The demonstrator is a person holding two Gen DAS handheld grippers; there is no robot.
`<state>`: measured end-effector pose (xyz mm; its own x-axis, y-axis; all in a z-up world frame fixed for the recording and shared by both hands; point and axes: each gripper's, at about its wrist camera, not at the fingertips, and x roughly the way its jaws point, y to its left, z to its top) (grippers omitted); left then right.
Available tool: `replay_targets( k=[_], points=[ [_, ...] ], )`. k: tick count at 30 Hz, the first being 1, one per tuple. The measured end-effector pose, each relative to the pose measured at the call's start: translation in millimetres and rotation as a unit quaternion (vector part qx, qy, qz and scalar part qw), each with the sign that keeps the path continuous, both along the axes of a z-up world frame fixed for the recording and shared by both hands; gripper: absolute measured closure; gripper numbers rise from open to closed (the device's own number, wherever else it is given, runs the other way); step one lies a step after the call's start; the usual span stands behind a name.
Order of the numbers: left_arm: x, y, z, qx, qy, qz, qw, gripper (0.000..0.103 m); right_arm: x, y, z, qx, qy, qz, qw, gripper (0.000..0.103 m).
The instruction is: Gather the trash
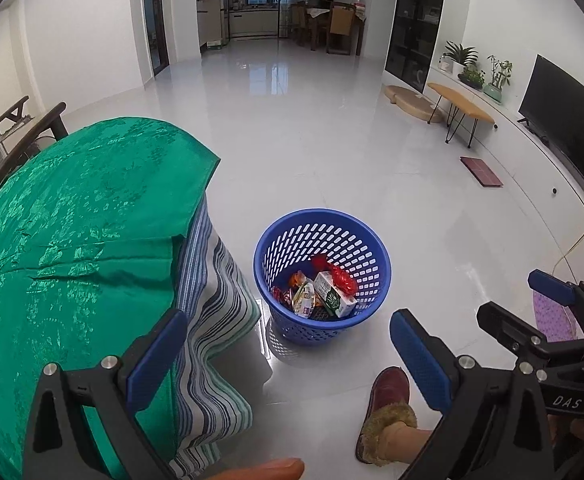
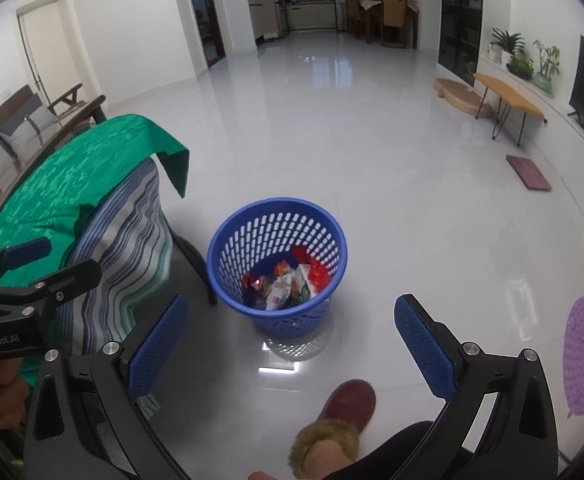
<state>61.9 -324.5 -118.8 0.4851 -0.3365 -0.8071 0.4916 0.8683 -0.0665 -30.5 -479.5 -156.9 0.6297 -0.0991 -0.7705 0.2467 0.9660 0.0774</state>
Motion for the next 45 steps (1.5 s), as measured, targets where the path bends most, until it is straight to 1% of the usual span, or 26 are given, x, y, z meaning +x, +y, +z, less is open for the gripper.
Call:
replay_targets(
  k=[5, 13, 45],
  points=[
    [1, -1, -1, 0.002, 0.002, -0.001, 1.0000, 0.000, 2, 4, -3, -0.003, 0.007, 0.010, 1.000, 0.000],
    [2, -3, -3, 0.004, 0.005, -0.004, 1.0000, 0.000, 1, -1, -3, 0.008, 0.008, 0.006, 1.000, 0.000],
    [5, -4, -12, 0.011, 0.012, -0.007, 0.9998, 0.000, 1, 2, -7, 0.006, 0.017, 0.008, 1.000, 0.000]
  ],
)
